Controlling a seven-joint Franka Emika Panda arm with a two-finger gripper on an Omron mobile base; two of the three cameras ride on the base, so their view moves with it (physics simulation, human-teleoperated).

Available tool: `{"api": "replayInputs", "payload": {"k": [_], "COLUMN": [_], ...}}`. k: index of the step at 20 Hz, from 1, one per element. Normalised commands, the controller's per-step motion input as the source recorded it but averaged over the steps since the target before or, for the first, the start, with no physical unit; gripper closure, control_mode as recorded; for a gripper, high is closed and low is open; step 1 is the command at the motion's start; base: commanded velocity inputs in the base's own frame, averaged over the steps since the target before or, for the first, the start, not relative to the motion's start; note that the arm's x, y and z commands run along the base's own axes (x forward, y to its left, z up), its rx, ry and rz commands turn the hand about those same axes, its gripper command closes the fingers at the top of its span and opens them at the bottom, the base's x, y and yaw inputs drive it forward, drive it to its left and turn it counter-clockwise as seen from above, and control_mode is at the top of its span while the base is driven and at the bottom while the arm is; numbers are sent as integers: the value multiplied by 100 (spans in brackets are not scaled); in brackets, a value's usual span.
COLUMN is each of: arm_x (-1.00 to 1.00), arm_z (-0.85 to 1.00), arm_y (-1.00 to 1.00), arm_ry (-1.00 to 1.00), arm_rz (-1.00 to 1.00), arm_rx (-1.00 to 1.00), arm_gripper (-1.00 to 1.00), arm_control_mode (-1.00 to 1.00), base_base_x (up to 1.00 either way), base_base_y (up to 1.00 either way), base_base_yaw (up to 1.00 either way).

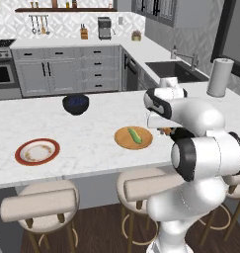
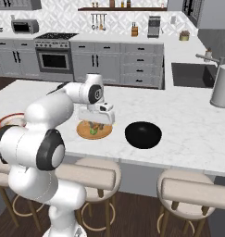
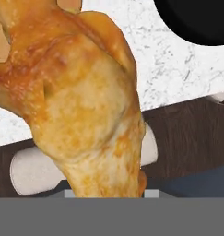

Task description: Pick the chicken drumstick and corn from their plates and place them in the bowl. Then put the bowl in the fridge.

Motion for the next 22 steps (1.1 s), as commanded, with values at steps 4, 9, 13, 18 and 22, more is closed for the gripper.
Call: {"api": "replayInputs", "payload": {"k": [4, 9, 13, 18, 22], "arm_x": [22, 15, 42, 80, 80], "arm_z": [-29, -29, -15, -1, -20], "arm_y": [-100, -100, -98, -35, -3], "arm_ry": [0, 0, 0, 2, 2], "arm_rz": [-2, 0, 0, 0, 0], "arm_rx": [-2, 9, 14, 5, 0], "arm_gripper": [100, 100, 100, 100, 100], "arm_control_mode": [-100, -100, -100, -100, -100], "base_base_x": [0, 0, 0, 0, 0], "base_base_y": [0, 0, 0, 0, 0], "base_base_yaw": [0, 0, 0, 0, 0]}}
